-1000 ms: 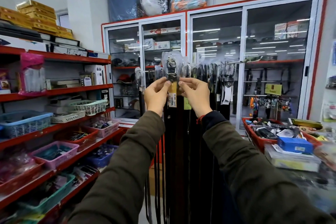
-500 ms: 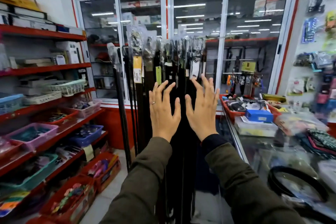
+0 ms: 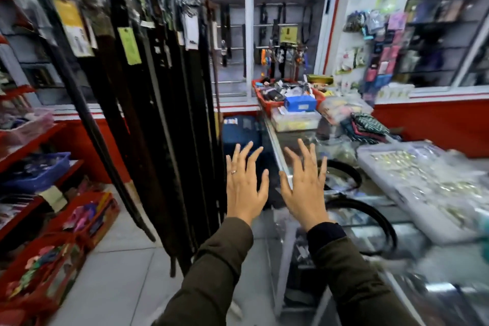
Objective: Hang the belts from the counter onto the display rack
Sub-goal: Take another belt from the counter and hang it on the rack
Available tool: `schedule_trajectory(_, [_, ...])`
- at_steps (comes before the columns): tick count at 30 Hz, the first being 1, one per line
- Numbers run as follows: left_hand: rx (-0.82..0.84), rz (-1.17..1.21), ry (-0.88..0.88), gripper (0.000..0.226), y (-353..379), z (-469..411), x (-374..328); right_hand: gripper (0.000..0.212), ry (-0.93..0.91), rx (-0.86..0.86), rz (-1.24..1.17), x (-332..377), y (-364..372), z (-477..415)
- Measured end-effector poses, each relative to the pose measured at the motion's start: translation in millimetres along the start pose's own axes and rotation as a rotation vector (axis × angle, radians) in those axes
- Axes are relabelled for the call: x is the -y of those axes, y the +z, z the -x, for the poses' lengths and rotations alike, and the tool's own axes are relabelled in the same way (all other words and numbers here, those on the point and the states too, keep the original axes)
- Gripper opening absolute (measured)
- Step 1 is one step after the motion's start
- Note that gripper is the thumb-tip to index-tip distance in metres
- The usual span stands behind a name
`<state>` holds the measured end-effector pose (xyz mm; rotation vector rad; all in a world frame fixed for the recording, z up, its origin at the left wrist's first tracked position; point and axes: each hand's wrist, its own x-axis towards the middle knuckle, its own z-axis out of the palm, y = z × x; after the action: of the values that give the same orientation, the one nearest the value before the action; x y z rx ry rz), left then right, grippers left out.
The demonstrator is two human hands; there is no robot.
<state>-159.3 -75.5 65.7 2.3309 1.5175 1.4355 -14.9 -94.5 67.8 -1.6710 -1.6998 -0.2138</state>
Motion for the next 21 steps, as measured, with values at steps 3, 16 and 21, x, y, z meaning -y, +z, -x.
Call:
schedule_trajectory(3, [0.158, 0.018, 0.036, 0.051, 38, 22, -14, 0.05, 0.1, 0.066, -0.035, -45, -5, 33])
schedule_trajectory(16, [1.07, 0.076, 0.275, 0.066, 122, 68, -60, 0.055, 0.46, 0.828, 0.048, -144, -48, 97])
schedule_trajectory(21, [0.976, 0.004, 0.327, 0.052, 125, 71, -56, 0.032, 0.472, 0.75, -0.004, -150, -47, 101])
